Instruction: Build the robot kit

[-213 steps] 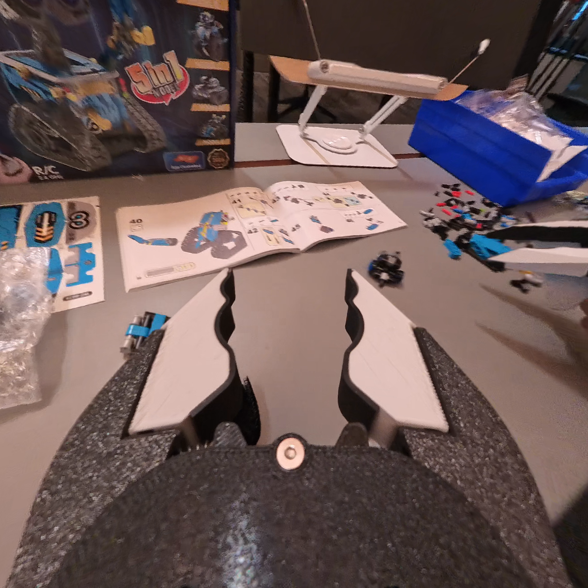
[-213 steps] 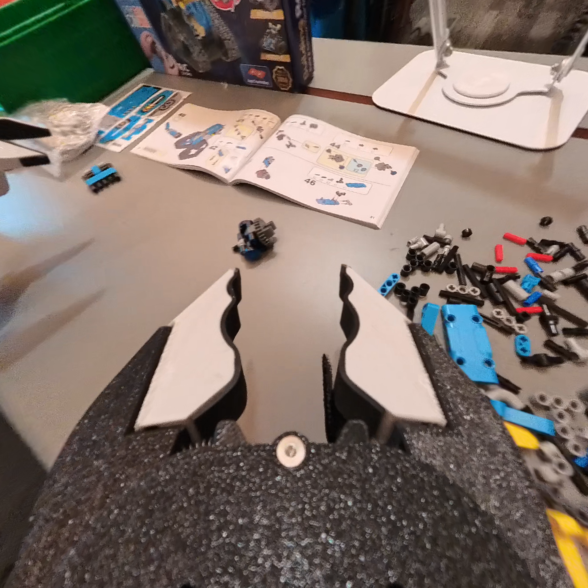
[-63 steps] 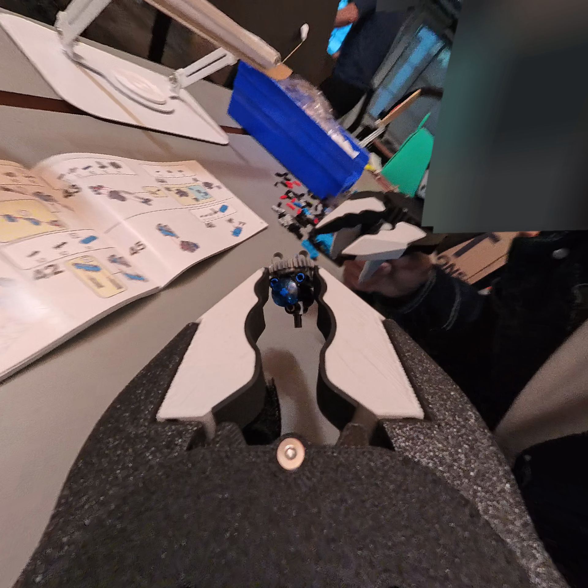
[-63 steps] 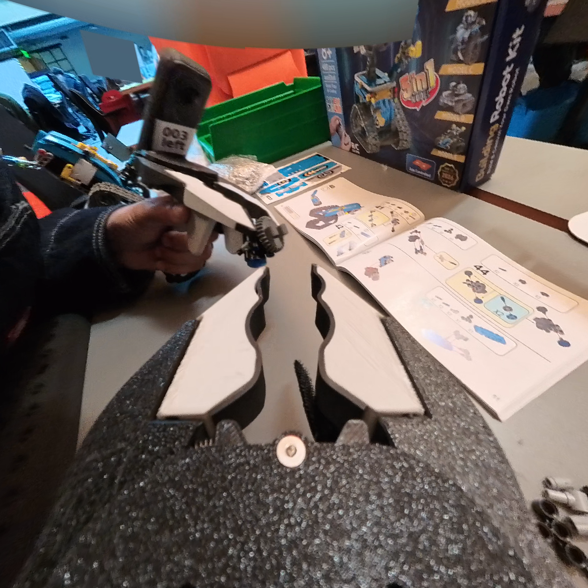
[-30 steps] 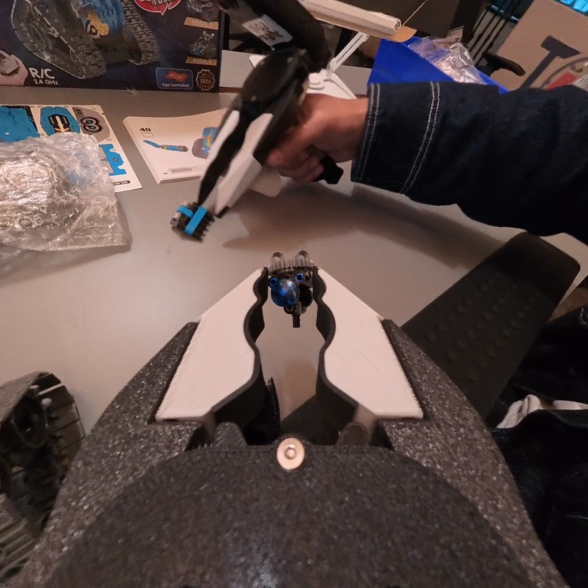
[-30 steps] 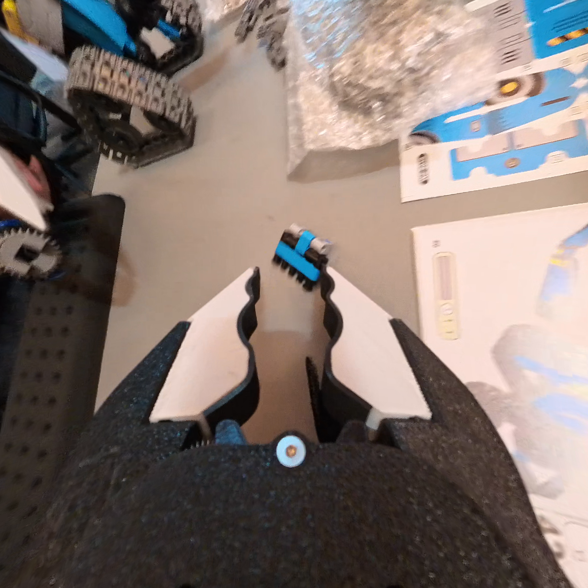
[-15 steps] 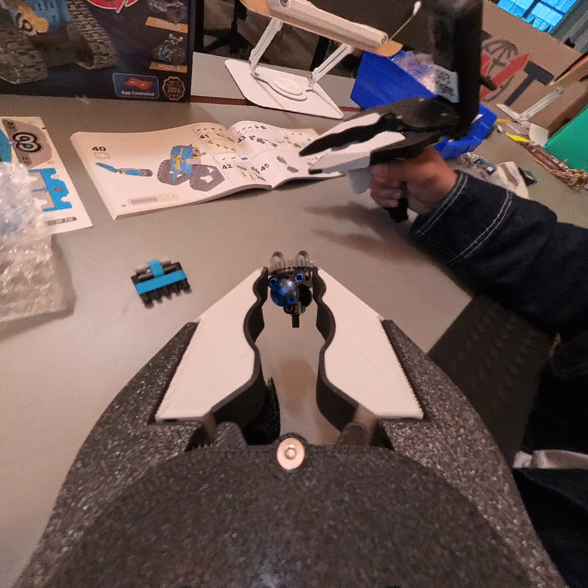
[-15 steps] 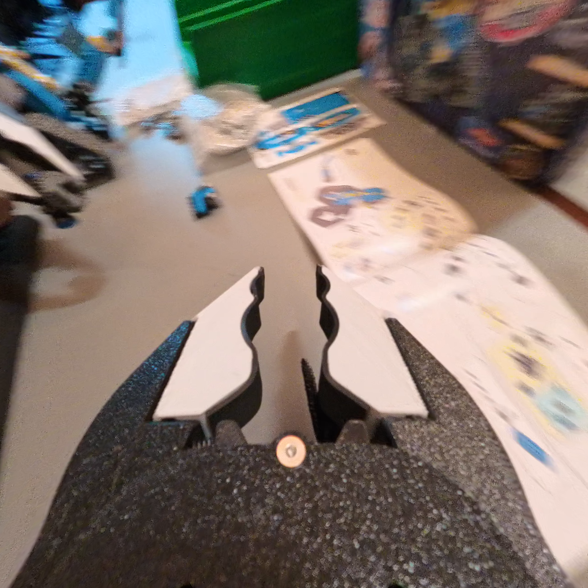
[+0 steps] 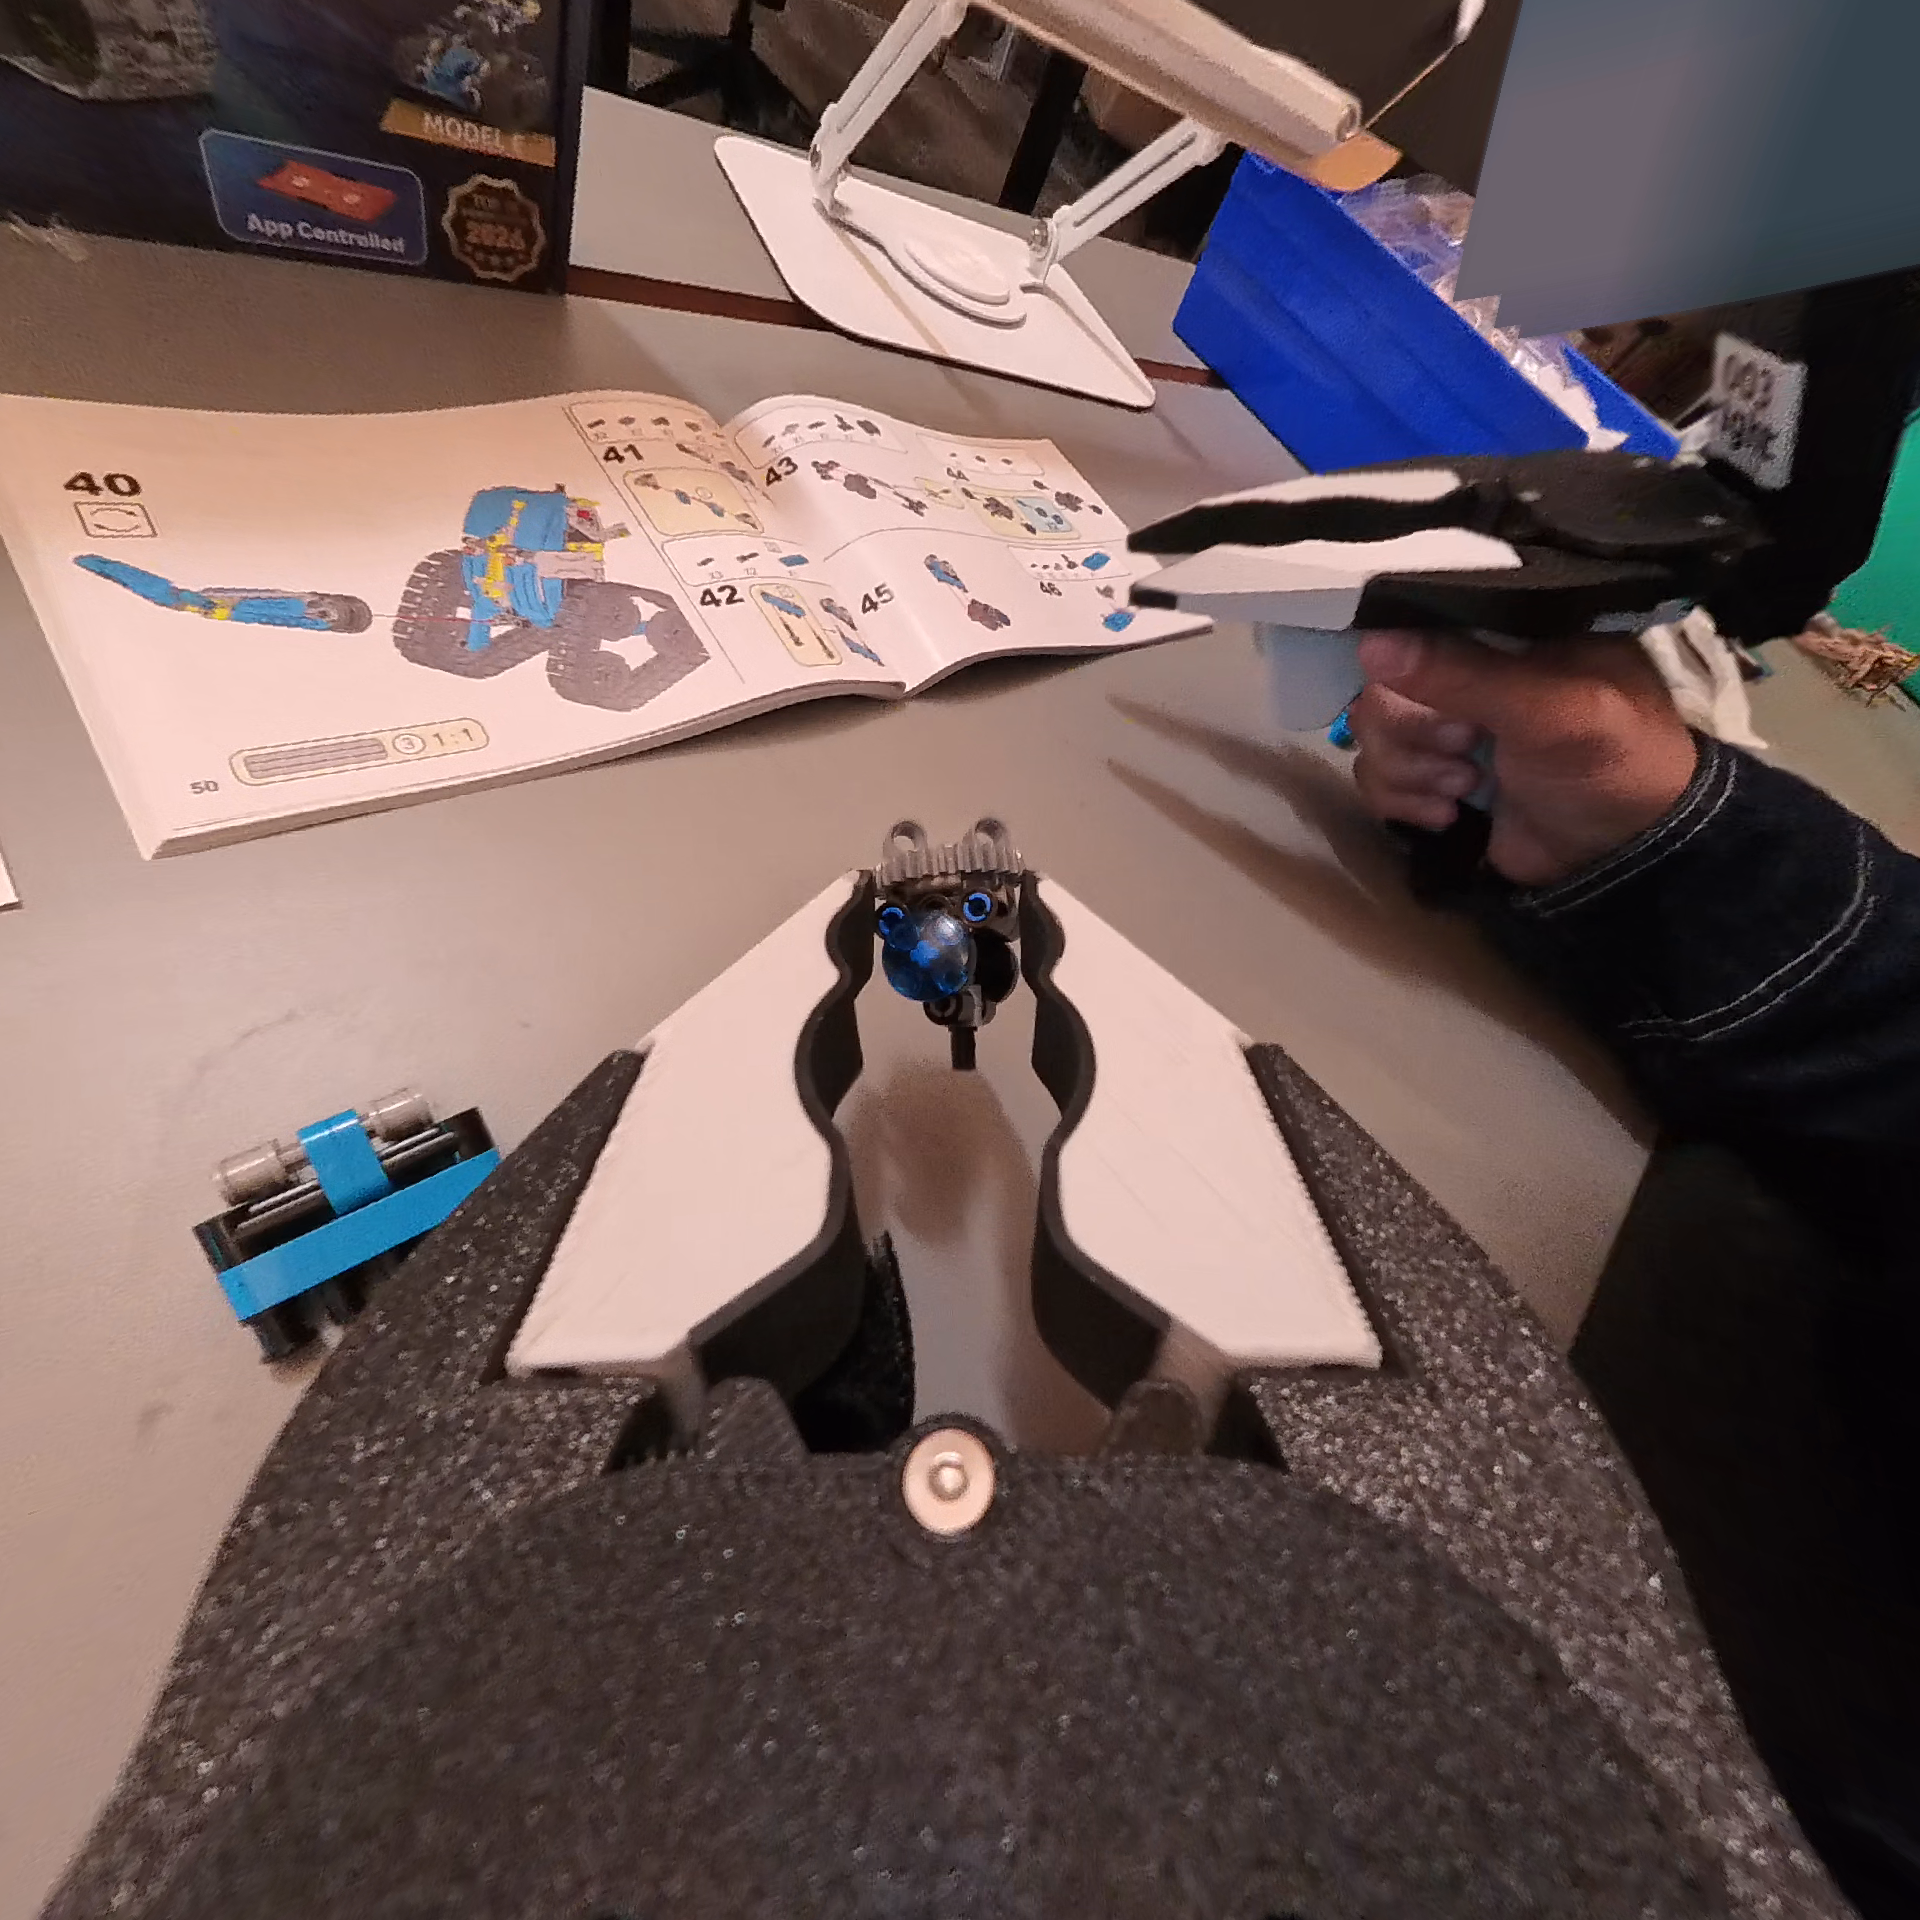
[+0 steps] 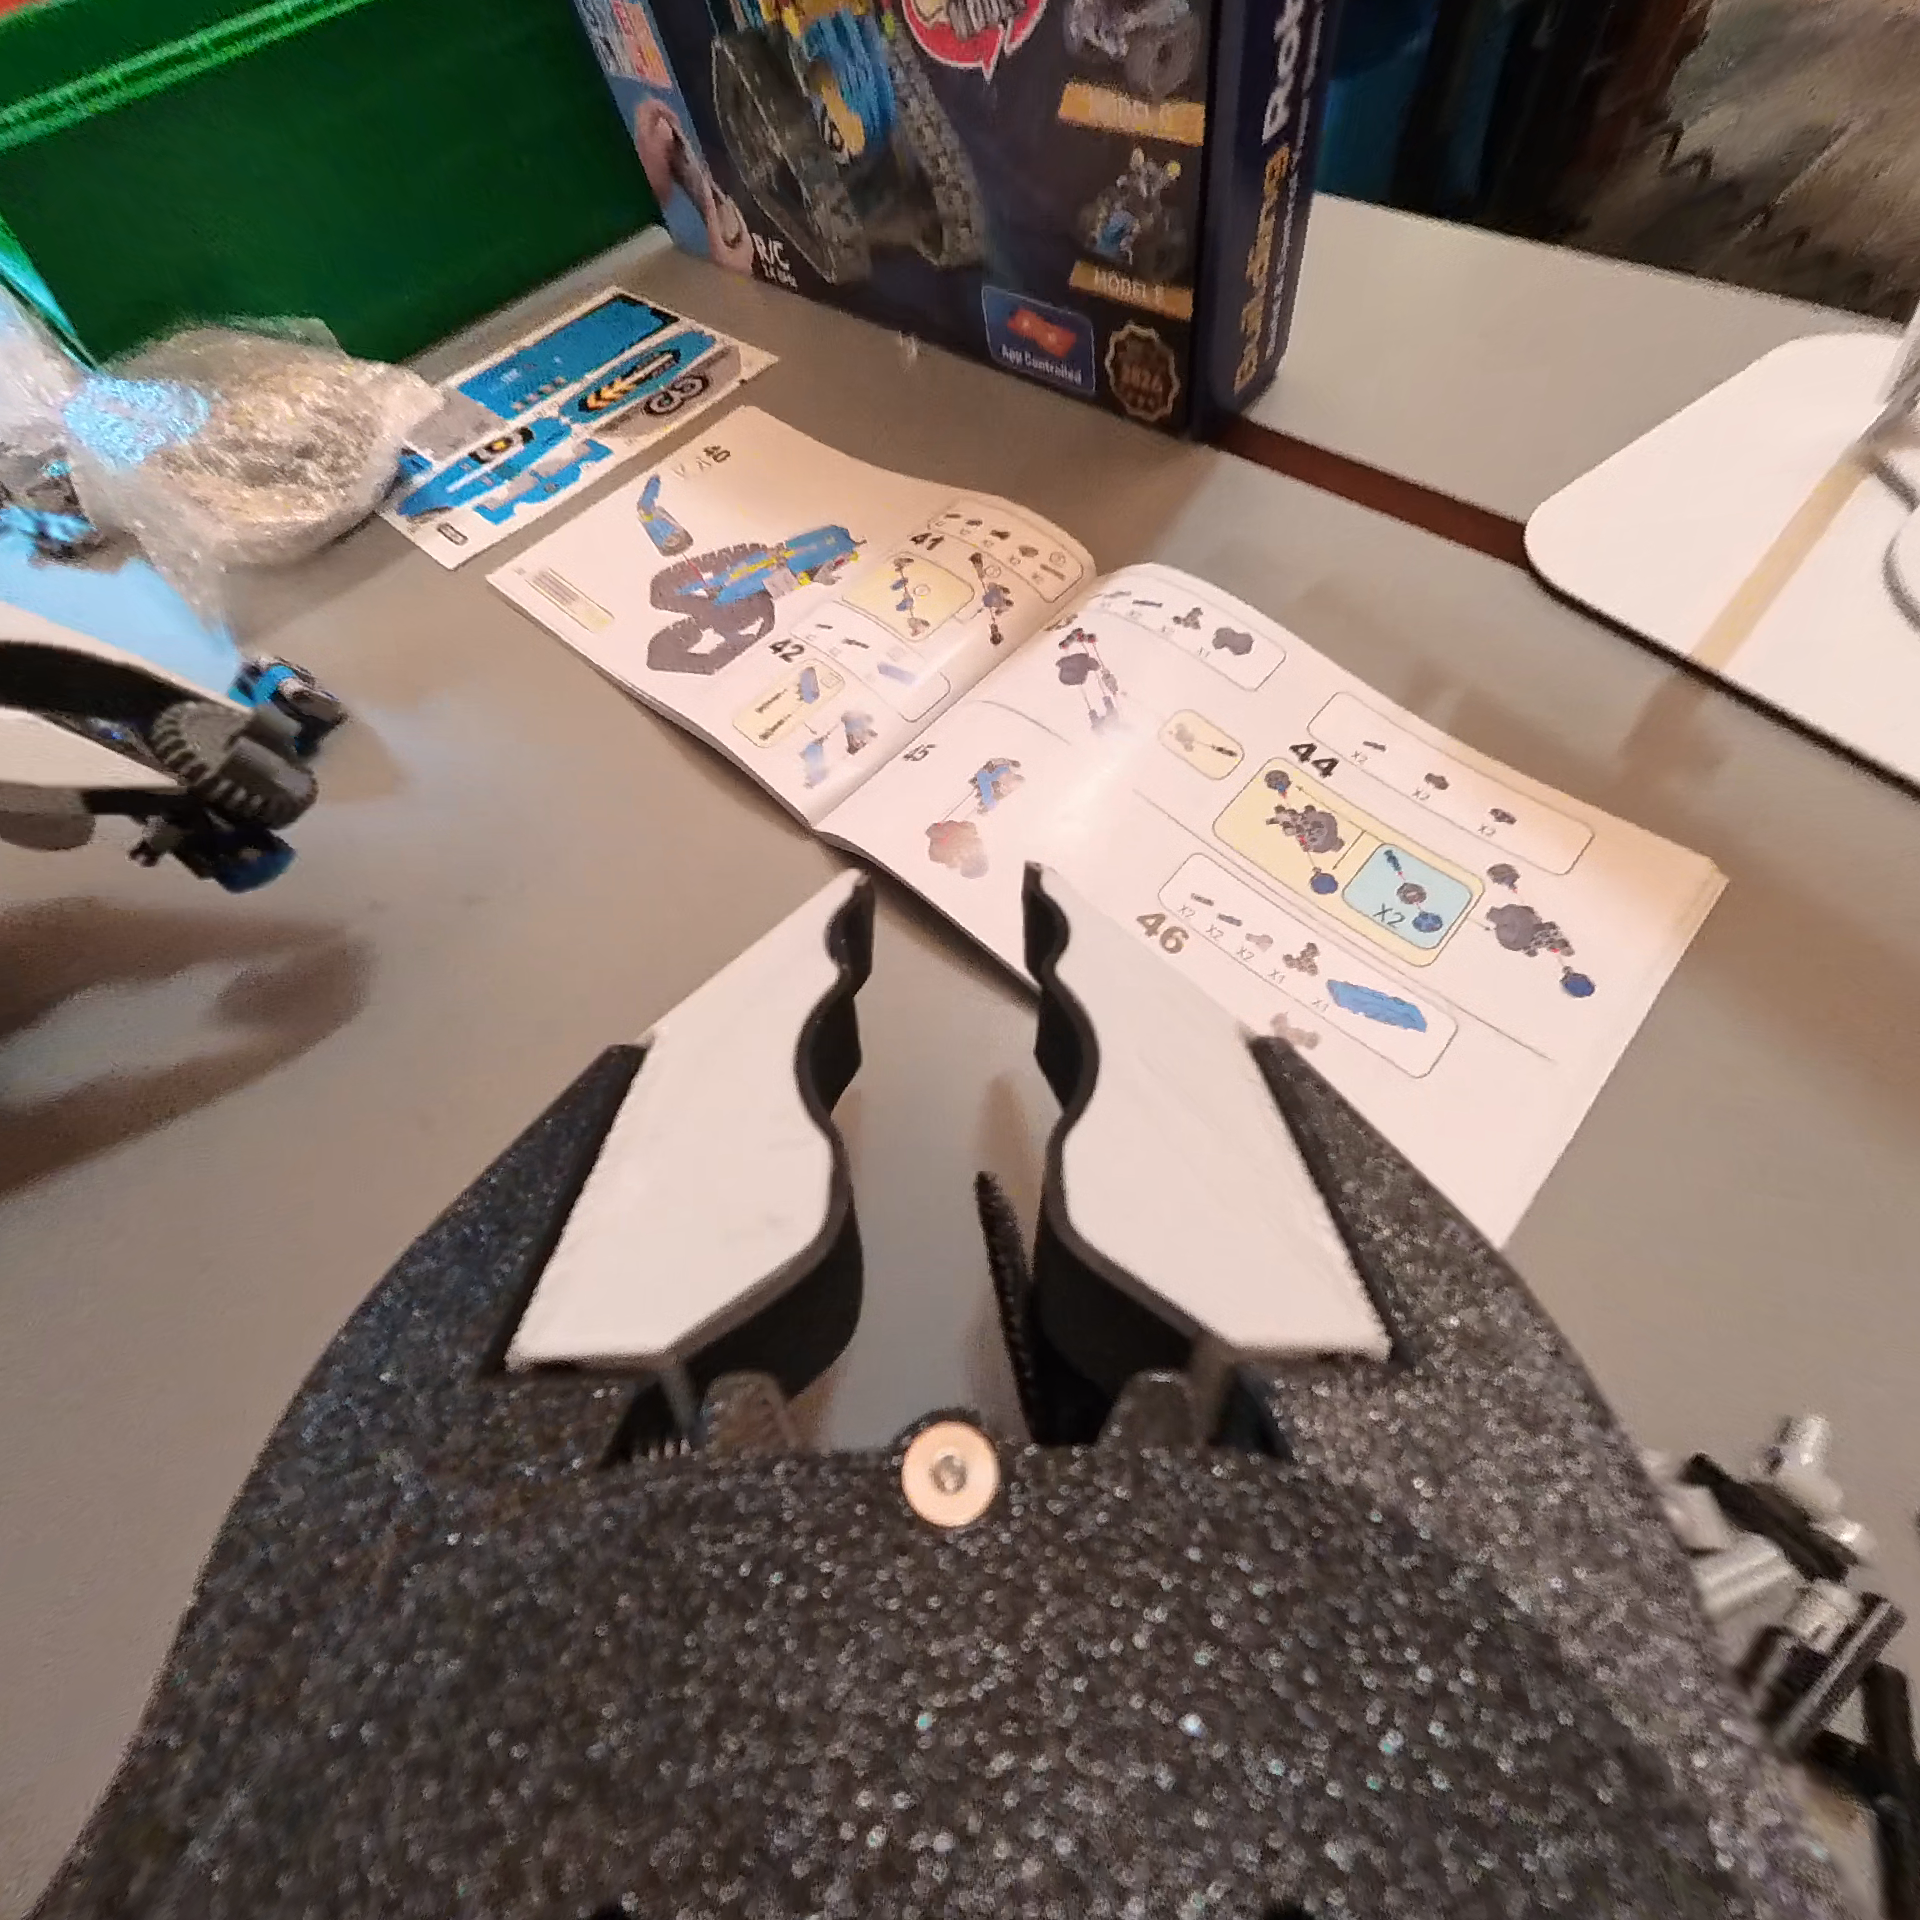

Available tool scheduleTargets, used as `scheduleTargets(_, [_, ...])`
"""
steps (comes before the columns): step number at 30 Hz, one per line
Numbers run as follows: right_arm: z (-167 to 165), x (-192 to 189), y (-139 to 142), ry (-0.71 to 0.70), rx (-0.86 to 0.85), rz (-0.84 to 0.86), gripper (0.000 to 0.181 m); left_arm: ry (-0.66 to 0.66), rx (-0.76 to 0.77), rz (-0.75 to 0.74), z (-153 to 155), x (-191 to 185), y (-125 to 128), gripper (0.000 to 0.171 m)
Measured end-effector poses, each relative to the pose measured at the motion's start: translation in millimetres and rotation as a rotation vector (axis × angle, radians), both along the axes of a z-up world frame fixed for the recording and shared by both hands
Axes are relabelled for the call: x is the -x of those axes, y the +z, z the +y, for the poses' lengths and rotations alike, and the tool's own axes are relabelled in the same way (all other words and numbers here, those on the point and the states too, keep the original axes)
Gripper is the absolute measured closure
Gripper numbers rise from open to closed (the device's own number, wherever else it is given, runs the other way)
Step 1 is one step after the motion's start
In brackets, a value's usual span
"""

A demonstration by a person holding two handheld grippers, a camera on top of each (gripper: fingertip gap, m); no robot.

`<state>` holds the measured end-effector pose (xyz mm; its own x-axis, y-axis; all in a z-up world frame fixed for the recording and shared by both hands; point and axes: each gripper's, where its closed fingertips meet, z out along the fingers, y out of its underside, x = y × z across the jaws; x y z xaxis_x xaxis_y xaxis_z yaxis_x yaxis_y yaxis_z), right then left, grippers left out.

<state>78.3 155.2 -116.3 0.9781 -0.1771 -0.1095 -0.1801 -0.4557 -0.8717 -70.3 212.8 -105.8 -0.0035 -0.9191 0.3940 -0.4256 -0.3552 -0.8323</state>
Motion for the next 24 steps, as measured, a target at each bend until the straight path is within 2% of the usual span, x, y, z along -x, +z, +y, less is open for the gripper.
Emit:
scheduleTargets(3, [1.6,2.3,-3.2,0.046,0.011,-0.046,0.153,-0.013,-0.014,-0.004,-0.4,0.9,-2.9,0.143])
scheduleTargets(6, [3.7,14.2,-9.6,0.124,0.017,-0.005,0.153,-0.033,-0.003,-0.029,-3.9,0.4,2.3,0.144])
scheduleTargets(10, [4.0,13.6,1.5,0.159,-0.051,-0.074,0.153,-0.027,-0.032,-0.064,-2.0,2.2,10.7,0.143])
scheduleTargets(14, [4.2,18.1,2.0,0.196,-0.055,-0.06,0.153,-0.015,-0.052,-0.063,1.5,3.9,12.1,0.143])
scheduleTargets(16, [5.5,28.8,1.6,0.259,-0.062,-0.043,0.153,-0.014,-0.046,-0.059,2.1,5.9,13.3,0.144])
scheduleTargets(18, [6.9,46.7,2.5,0.378,-0.075,-0.042,0.153,-0.011,-0.067,-0.055,4.2,9.7,14.4,0.144])
scheduleTargets(20, [10.9,71.1,6.4,0.554,-0.095,-0.038,0.153,0.007,-0.11,-0.057,9.6,17.2,16.7,0.144])
scheduleTargets(24, [27.9,131.9,35.6,0.935,-0.167,-0.071,0.147,0.02,-0.123,-0.092,13.1,45.4,35.2,0.144])
